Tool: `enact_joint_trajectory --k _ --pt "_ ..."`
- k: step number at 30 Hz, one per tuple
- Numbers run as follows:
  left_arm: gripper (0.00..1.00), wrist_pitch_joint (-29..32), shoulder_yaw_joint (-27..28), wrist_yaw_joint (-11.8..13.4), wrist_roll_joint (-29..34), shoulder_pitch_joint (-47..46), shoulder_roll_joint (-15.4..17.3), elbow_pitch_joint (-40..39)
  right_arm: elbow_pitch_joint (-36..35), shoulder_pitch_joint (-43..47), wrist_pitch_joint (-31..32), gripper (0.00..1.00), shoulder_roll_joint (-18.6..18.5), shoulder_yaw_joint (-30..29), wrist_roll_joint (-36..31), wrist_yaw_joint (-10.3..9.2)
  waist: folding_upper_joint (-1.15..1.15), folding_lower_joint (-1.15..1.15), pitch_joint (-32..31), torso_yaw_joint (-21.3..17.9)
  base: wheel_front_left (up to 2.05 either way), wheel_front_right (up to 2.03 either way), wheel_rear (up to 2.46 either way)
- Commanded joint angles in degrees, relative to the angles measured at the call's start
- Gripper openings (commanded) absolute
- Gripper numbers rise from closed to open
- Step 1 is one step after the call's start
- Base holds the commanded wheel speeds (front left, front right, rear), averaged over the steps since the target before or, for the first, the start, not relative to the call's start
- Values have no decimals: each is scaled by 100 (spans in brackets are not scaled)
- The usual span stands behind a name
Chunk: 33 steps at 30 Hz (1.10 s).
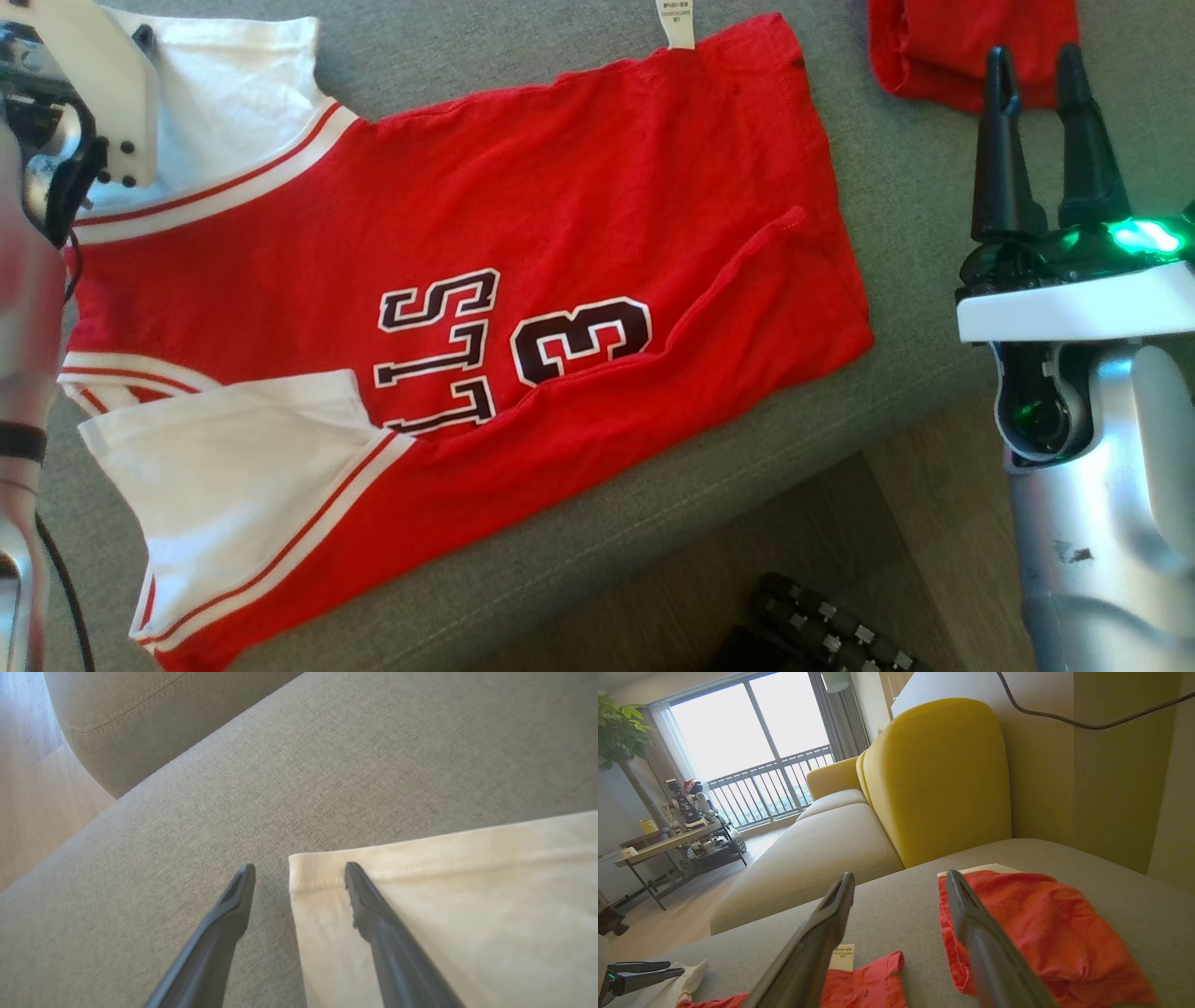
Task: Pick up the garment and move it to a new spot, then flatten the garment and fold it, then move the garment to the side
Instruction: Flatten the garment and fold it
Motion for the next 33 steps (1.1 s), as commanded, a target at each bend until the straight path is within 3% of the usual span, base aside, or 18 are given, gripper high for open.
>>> enact_joint_trajectory --k 1,2,4,8,14,23,26,33 --pt "100 0 96 26 51 -178 279 -75 -210 11 -52 100 -27 53 38 -2 0 0 -7 2 0 0 0" --pt "92 17 67 17 47 -181 273 -29 -208 19 -52 100 -27 44 33 -2 0 0 -14 7 0 0 0" --pt "0 50 9 -8 5 -185 242 42 -195 25 -53 100 -27 19 17 -2 0 0 -29 26 0 0 0" --pt "0 -106 -55 -47 -148 -192 143 53 -85 34 -53 100 -27 -29 -58 -2 0 0 -109 124 0 0 0" --pt "0 -996 -21 4 -283 -148 -49 -250 541 -143 69 100 -27 -101 -266 -2 0 0 -305 383 0 0 0" --pt "0 -1922 1 269 -474 415 -435 -1216 1507 -1094 1107 100 -62 -236 -603 -2 0 0 -543 1081 0 0 0" --pt "0 -2009 -37 350 -547 689 -589 -1558 2033 -1400 1210 100 -504 -133 -1071 -2 0 0 -560 1336 0 0 0" --pt "0 -2179 -197 532 -553 1163 -813 -2123 3398 -1948 1489 100 -1054 -123 -1369 -2 0 0 -569 1718 0 0 0"
